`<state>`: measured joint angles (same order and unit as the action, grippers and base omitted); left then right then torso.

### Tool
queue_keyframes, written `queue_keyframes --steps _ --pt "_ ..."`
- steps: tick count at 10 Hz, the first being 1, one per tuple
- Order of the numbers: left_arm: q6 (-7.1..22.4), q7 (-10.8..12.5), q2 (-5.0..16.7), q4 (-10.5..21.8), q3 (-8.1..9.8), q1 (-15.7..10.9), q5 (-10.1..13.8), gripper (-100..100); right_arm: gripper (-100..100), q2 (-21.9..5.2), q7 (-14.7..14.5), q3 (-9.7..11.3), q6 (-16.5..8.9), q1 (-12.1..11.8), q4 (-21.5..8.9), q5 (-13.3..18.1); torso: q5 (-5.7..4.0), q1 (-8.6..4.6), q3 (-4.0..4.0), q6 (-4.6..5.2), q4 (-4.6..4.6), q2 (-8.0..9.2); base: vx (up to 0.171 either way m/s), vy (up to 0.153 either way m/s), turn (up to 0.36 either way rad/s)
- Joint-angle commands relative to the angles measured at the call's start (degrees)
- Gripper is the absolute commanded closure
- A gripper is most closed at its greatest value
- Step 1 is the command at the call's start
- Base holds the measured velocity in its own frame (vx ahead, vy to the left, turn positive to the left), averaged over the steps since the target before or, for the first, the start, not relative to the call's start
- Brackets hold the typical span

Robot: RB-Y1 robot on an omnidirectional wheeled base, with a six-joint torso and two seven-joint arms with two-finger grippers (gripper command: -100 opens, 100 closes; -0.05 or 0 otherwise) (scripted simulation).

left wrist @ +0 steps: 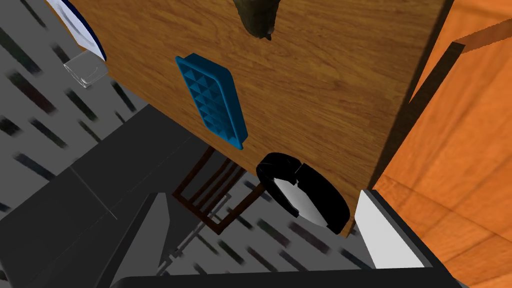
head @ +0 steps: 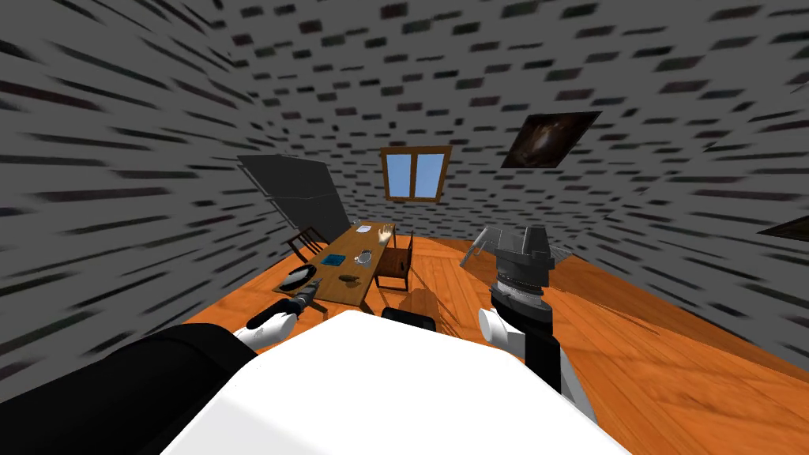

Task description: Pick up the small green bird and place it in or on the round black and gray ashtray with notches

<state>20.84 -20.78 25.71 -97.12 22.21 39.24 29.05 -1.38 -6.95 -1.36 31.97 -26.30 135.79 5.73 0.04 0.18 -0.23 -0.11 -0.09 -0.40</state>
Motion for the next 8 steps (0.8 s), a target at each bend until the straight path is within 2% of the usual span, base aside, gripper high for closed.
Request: queue_keyframes --steps 1,2,3,4,6,7,8 --pt "2.9 -0.3 0.0 1.5 -0.07 -0.3 1.2 -100 0 0.0 0.0 0.0 0.0 0.0 0.0 0.0 0.00 0.00 0.00 0.00 0.00 0.00 0.061 0.057 -0.258" --pt "3.4 -0.3 0.0 1.5 -0.07 -0.3 1.2 -100 0 0.0 0.0 0.0 0.0 0.0 0.0 0.0 0.02 0.08 -0.01 0.06 0.00 -0.02 0.054 0.051 -0.145" --pt "5.8 -0.5 0.0 2.7 -0.19 -0.4 2.4 -100 0 0.0 0.0 0.0 0.0 0.0 0.0 0.0 0.01 0.04 0.00 -0.01 0.00 0.01 0.071 0.034 -0.213" --pt "5.9 -0.5 0.0 2.7 -0.19 -0.4 2.4 -100 0 0.0 0.0 0.0 0.0 0.0 0.0 0.0 0.01 0.01 -0.02 0.03 0.00 -0.04 0.056 0.044 -0.114" --pt "9.8 -0.7 -0.2 4.7 -0.57 -0.4 4.6 -100 0 0.0 0.0 0.0 0.0 0.0 0.0 0.0 0.01 0.01 -0.03 0.04 -0.01 -0.05 0.086 0.061 -0.281" --pt "10.7 -0.7 -0.2 4.7 -0.57 -0.4 4.6 -100 0 0.0 0.0 0.0 0.0 0.0 0.0 0.0 0.02 0.13 -0.08 0.04 -0.03 -0.16 0.068 0.067 -0.119" --pt "12.8 -0.8 -0.3 5.6 -0.82 -0.5 5.6 -100 0 0.0 0.0 0.0 0.0 0.0 0.0 0.0 0.03 0.07 -0.05 -0.03 -0.02 -0.08 0.052 0.052 -0.160"
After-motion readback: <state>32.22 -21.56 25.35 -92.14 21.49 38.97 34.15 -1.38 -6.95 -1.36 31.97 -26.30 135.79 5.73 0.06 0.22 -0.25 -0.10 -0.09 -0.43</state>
